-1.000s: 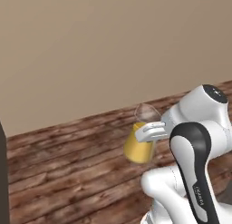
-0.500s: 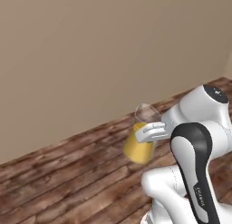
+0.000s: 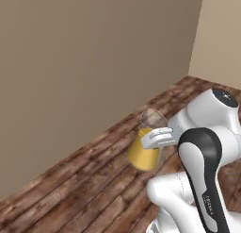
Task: There is a tray on the dining counter. Grab the cup, mug, and pitcher and place them on the tray. The pitcher may be placed next to the tray if it cannot fit the tray.
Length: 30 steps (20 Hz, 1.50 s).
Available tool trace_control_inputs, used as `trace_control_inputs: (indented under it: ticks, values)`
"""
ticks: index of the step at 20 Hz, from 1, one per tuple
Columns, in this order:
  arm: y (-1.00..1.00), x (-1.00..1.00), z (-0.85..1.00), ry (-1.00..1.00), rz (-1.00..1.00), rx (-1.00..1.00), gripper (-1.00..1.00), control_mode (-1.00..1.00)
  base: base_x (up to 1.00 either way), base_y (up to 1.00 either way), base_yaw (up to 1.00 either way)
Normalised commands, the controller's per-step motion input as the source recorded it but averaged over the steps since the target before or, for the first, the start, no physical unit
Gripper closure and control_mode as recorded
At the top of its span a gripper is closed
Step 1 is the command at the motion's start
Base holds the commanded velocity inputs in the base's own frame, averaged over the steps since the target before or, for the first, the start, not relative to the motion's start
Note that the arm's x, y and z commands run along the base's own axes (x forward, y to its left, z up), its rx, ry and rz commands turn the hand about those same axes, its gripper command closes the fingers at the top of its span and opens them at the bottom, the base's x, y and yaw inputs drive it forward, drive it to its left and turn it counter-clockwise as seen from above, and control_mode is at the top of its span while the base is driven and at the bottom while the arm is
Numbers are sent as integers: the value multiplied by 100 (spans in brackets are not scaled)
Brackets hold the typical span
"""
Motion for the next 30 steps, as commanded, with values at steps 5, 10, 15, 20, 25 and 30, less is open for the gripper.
trace_control_inputs:
  ticks: [5,10,15,20,25,30]
  values:
    - [0,0,0,0,0,0,100,100,50,7,-63]
    - [0,0,0,0,0,0,100,100,26,0,-74]
    - [0,0,0,0,0,0,100,100,18,0,-77]
    - [0,0,0,0,0,0,100,100,11,0,-80]
    - [0,0,0,0,0,0,100,100,18,0,-77]
    - [0,0,0,0,0,0,100,100,36,18,-66]
